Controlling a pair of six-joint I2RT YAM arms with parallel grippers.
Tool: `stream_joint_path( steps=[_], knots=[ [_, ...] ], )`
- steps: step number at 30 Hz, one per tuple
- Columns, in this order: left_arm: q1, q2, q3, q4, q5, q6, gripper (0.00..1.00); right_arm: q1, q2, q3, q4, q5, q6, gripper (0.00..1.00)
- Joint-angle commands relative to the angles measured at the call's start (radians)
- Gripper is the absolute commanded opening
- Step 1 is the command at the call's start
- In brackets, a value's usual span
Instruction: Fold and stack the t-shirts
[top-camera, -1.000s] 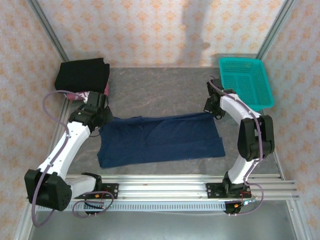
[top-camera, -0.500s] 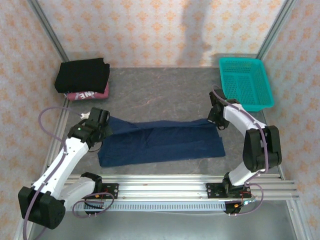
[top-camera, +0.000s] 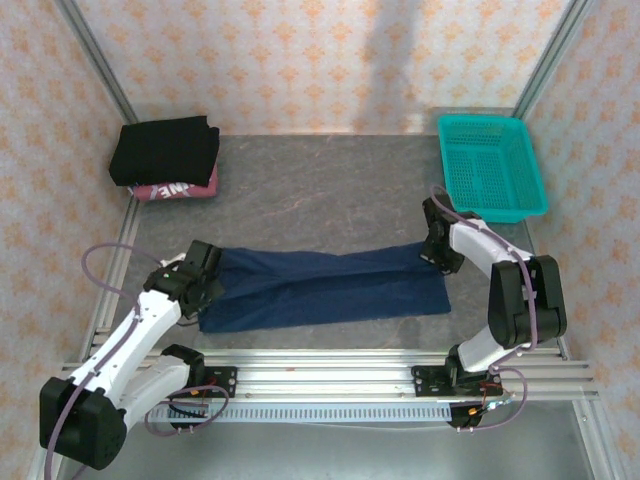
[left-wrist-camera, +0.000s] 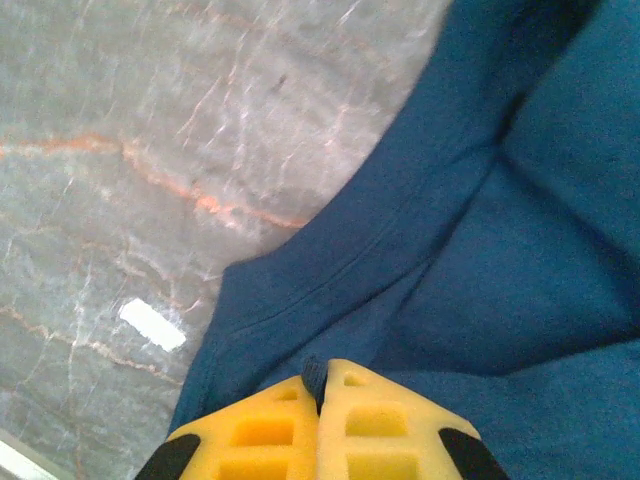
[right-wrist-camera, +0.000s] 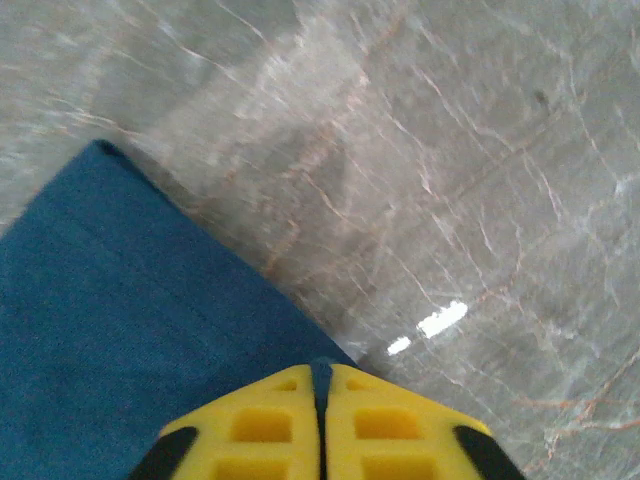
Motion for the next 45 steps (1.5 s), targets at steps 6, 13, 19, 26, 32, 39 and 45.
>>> stream_joint_path(
  steps=[6,13,19,26,32,39,45],
  knots=[
    [-0.014,-0.116,-0.035,-0.060,-0.040,-0.105,0.54,-0.006,-0.031,-0.026,-0.047,0.070,0.079,0.63],
    [-0.026,-0.160,0.113,0.067,0.000,0.050,0.74,-0.006,-0.218,-0.036,0.157,-0.218,-0.060,0.86],
    [-0.045,0.191,0.264,0.078,0.236,0.307,0.74,0.043,-0.166,0.019,0.219,-0.481,-0.203,0.91],
    [-0.121,0.496,0.360,0.027,0.288,0.473,0.63,0.107,-0.095,0.032,0.206,-0.478,-0.256,0.91],
    [-0.122,0.659,0.399,0.048,0.224,0.470,0.51,0.106,-0.086,0.045,0.195,-0.482,-0.275,0.92],
    [-0.123,0.741,0.418,0.097,0.215,0.477,0.50,0.107,-0.093,0.042,0.198,-0.487,-0.279,0.92],
    [-0.135,0.760,0.401,0.142,0.258,0.474,0.39,0.107,-0.072,0.053,0.207,-0.491,-0.277,0.91]
  ],
)
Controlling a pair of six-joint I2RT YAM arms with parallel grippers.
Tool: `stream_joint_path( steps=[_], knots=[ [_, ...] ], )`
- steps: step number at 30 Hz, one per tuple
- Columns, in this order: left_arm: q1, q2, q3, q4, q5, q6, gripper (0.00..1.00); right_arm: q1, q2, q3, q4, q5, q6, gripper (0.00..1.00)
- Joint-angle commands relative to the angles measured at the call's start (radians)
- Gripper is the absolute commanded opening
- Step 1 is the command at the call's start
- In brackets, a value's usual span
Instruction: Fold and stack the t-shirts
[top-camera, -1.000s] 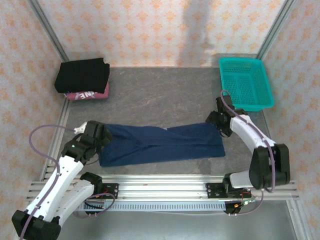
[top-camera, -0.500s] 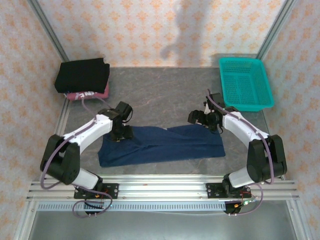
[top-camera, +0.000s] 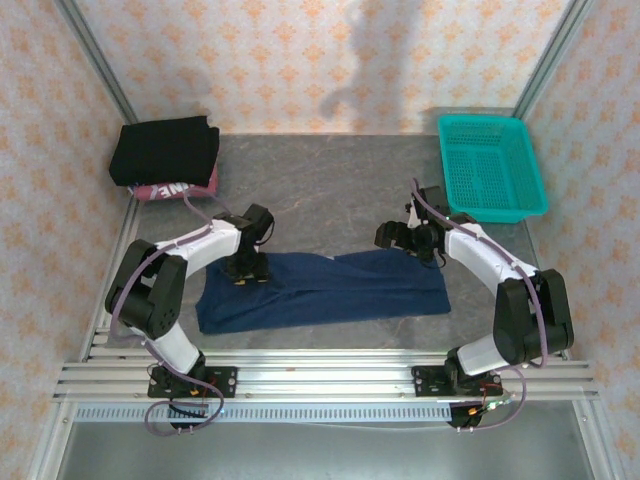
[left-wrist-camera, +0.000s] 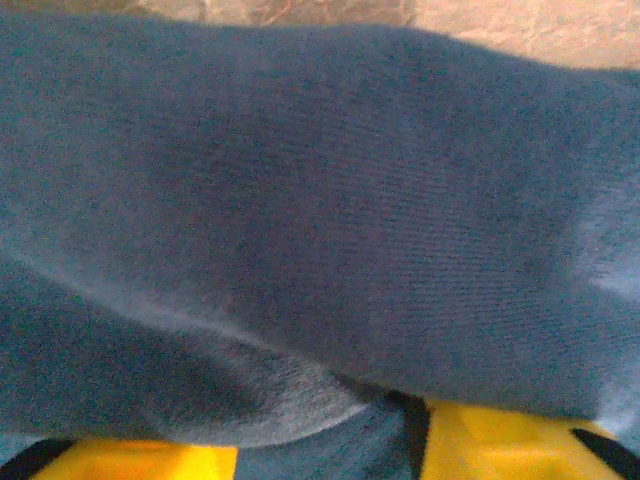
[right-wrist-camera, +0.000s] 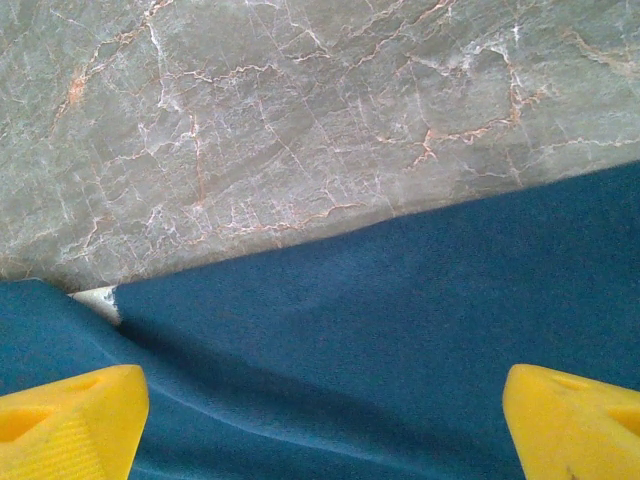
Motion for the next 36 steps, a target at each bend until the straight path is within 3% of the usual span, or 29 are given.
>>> stream_joint_path(
  steps=[1,3,6,15,20,24,26,27,29,31,36],
  knots=[
    [-0.017,0.007,0.002,0.035,0.008,0.007,0.32,-0.002,0.020,0.036,0.016,-0.011,-0.015,0.91],
    [-0.025,0.000,-0.014,0.038,0.009,-0.004,0.19,-0.002,0.028,0.043,0.019,-0.013,-0.013,0.91],
    [-0.032,-0.054,-0.040,0.037,0.009,-0.032,0.10,-0.002,0.038,0.054,0.020,-0.009,-0.012,0.91],
    [-0.119,-0.228,-0.102,0.003,-0.020,-0.123,0.05,-0.002,0.070,0.062,0.022,0.001,-0.006,0.90],
    [-0.213,-0.295,-0.167,-0.010,-0.034,-0.205,0.06,-0.004,0.083,0.068,0.012,0.017,-0.010,0.90],
    [-0.277,-0.347,-0.217,-0.042,-0.068,-0.289,0.26,-0.004,0.094,0.075,0.005,0.018,-0.012,0.90],
    [-0.297,-0.386,-0.244,0.004,-0.040,-0.319,0.49,-0.003,0.101,0.077,0.004,0.025,-0.011,0.90],
    [-0.305,-0.406,-0.256,0.039,-0.015,-0.326,0.55,-0.006,0.108,0.080,0.002,0.026,-0.012,0.90],
    [-0.311,-0.448,-0.266,0.074,-0.004,-0.343,0.60,-0.006,0.117,0.088,0.001,0.024,-0.015,0.90],
    [-0.308,-0.492,-0.265,0.061,-0.068,-0.366,0.66,-0.007,0.126,0.099,-0.003,0.026,-0.018,0.90],
    [-0.197,-0.529,-0.261,0.088,-0.086,-0.363,0.72,-0.007,0.148,0.114,-0.004,0.016,-0.025,0.90]
  ],
)
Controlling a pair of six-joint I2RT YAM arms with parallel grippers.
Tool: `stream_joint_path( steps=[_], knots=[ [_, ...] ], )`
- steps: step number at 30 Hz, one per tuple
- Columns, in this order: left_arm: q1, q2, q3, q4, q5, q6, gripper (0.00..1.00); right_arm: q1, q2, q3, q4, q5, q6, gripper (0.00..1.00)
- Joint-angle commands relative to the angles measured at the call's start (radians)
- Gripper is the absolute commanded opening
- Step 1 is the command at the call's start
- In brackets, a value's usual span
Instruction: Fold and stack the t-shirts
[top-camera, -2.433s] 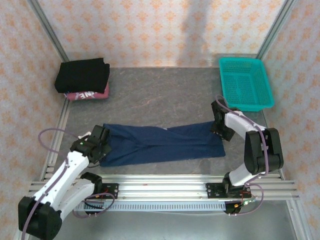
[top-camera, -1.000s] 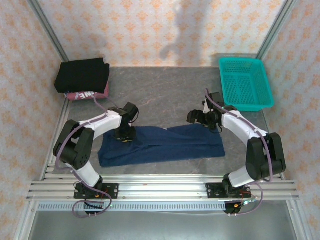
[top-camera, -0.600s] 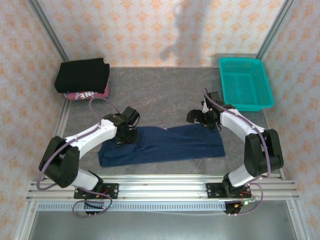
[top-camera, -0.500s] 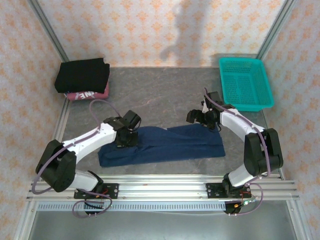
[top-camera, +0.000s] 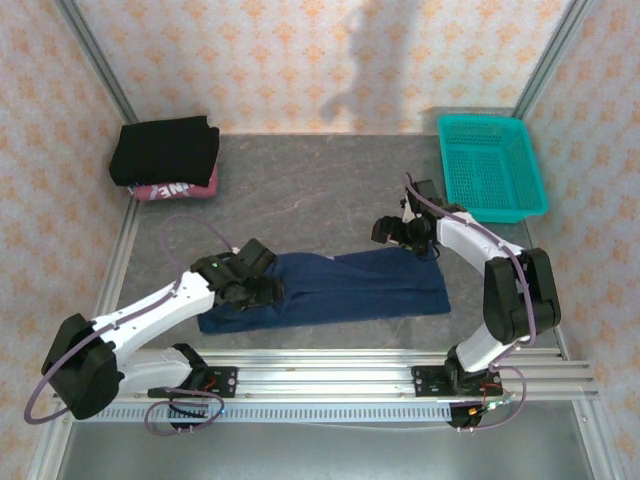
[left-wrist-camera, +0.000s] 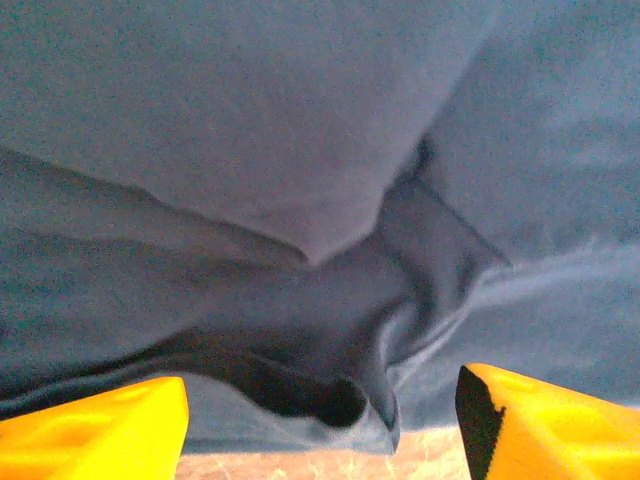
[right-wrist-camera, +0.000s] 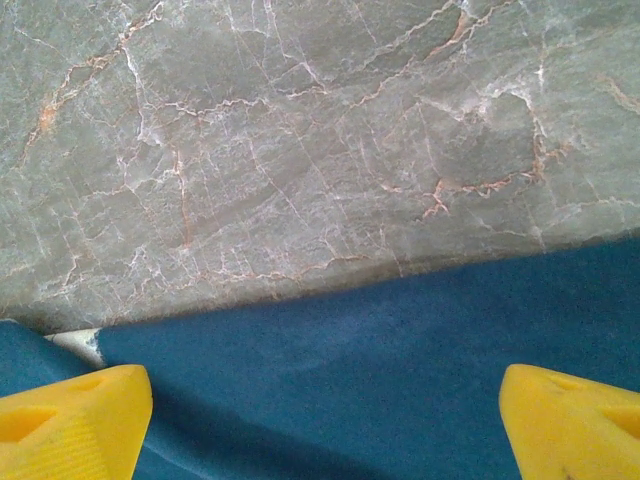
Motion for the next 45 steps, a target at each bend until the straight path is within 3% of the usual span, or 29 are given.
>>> stream_joint_path(
  steps=[1,3,7,10,15,21,29,31,33,35,38,42,45],
  knots=[
    [0.072,-0.015,0.001,0.040,-0.052,-0.027,0.73,-0.006,0.017,0.032,-0.017,0.016,-0.019,0.90],
    [0.119,0.019,0.013,0.049,-0.026,-0.025,0.72,-0.006,0.022,0.036,-0.024,0.014,-0.021,0.90],
    [0.111,0.140,0.052,0.131,0.102,0.057,0.52,-0.006,0.017,0.030,-0.021,0.015,-0.023,0.90],
    [0.082,0.232,0.091,0.079,0.103,0.095,0.31,-0.007,0.013,0.028,-0.026,0.019,-0.026,0.90],
    [-0.001,0.278,0.056,0.041,0.120,0.046,0.18,-0.008,-0.005,0.015,-0.025,0.025,-0.024,0.90],
    [-0.128,0.164,0.017,0.005,0.143,-0.060,0.18,-0.025,-0.034,0.003,-0.044,0.050,-0.033,0.90],
    [-0.109,0.075,0.004,-0.033,0.187,-0.038,0.24,-0.051,-0.035,0.003,-0.058,0.066,-0.047,0.90],
    [-0.070,0.072,0.041,-0.076,0.123,-0.037,0.31,-0.056,-0.028,0.011,-0.065,0.074,-0.051,0.90],
    [0.029,0.098,0.085,-0.165,0.040,-0.057,0.56,-0.060,-0.022,0.012,-0.063,0.073,-0.048,0.90],
    [0.122,0.126,0.142,-0.269,-0.070,-0.080,0.62,-0.061,-0.017,0.018,-0.080,0.093,-0.050,0.90],
    [0.263,0.119,0.187,-0.288,-0.173,-0.081,0.64,-0.071,-0.012,0.020,-0.103,0.108,-0.056,0.90],
    [0.436,0.168,0.207,-0.234,-0.170,-0.013,0.56,-0.080,-0.015,0.011,-0.105,0.100,-0.056,0.90],
    [0.518,0.212,0.219,-0.183,-0.156,0.053,0.51,-0.083,-0.018,0.004,-0.108,0.099,-0.058,0.90]
  ],
)
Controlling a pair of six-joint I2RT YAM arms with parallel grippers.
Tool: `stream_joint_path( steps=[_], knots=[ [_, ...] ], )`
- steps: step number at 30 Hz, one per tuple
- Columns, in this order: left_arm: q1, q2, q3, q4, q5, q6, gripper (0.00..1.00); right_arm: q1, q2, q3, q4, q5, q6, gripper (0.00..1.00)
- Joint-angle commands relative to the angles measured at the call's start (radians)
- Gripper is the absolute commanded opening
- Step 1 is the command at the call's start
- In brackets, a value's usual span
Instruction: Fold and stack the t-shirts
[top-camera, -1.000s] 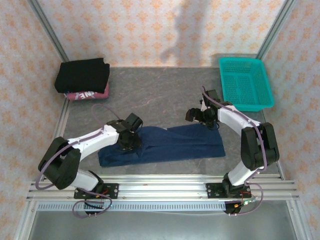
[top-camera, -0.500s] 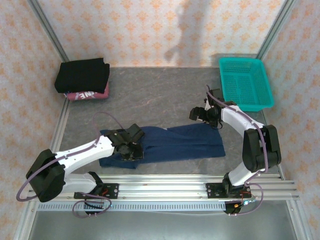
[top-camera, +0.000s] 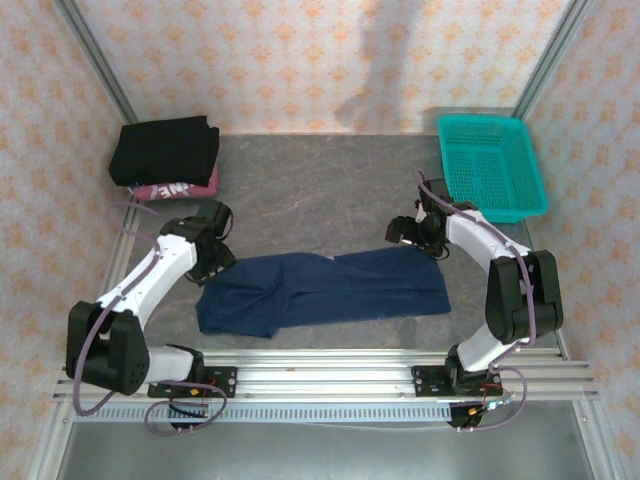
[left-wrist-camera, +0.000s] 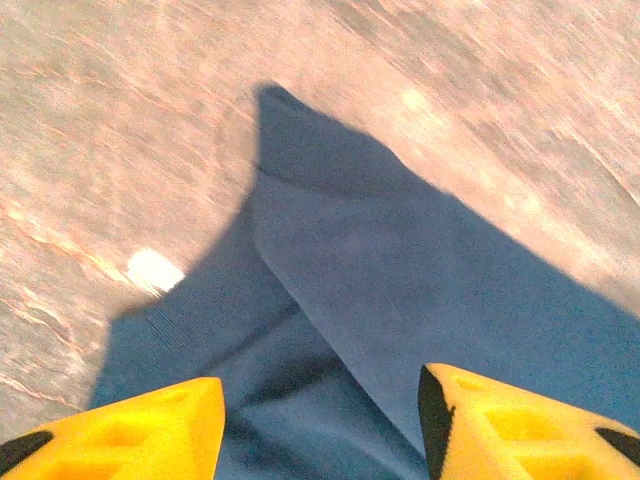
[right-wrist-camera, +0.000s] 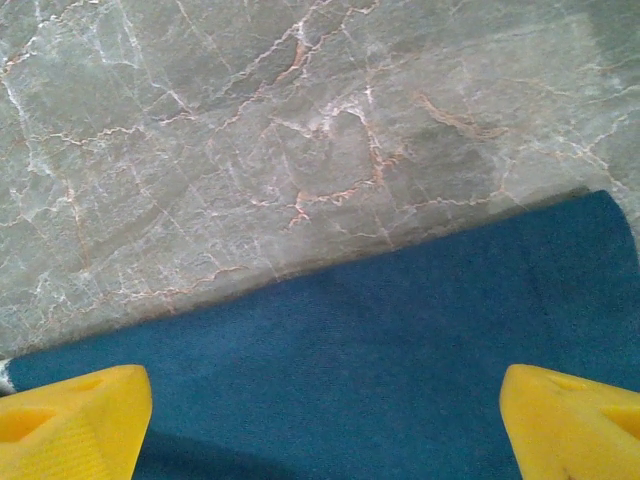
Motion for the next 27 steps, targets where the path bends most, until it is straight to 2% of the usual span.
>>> stream_joint_path(
  steps=[1,4,12,19,21,24,27],
  knots=[
    [0.071,0.049,0.027,0.017,-0.038,0.084,0.49,-0.006,-0.005,-0.002,-0.035,0.026,-0.022,0.90],
    [0.107,0.102,0.049,0.058,-0.010,0.123,0.43,-0.010,-0.008,-0.008,-0.041,0.033,-0.029,0.90],
    [0.117,0.243,0.078,0.127,0.015,0.160,0.40,-0.033,0.033,0.011,-0.072,0.074,-0.018,0.90],
    [0.121,0.345,0.133,0.151,0.023,0.187,0.32,-0.032,0.091,0.035,-0.090,0.096,0.005,0.90],
    [0.120,0.370,0.152,0.148,0.009,0.198,0.26,-0.032,0.108,0.037,-0.093,0.107,0.013,0.90],
    [0.133,0.406,0.176,0.157,0.003,0.208,0.09,-0.032,0.147,0.045,-0.113,0.145,0.031,0.90],
    [0.145,0.425,0.218,0.166,-0.009,0.215,0.04,-0.035,0.210,0.071,-0.149,0.218,0.054,0.89]
  ],
)
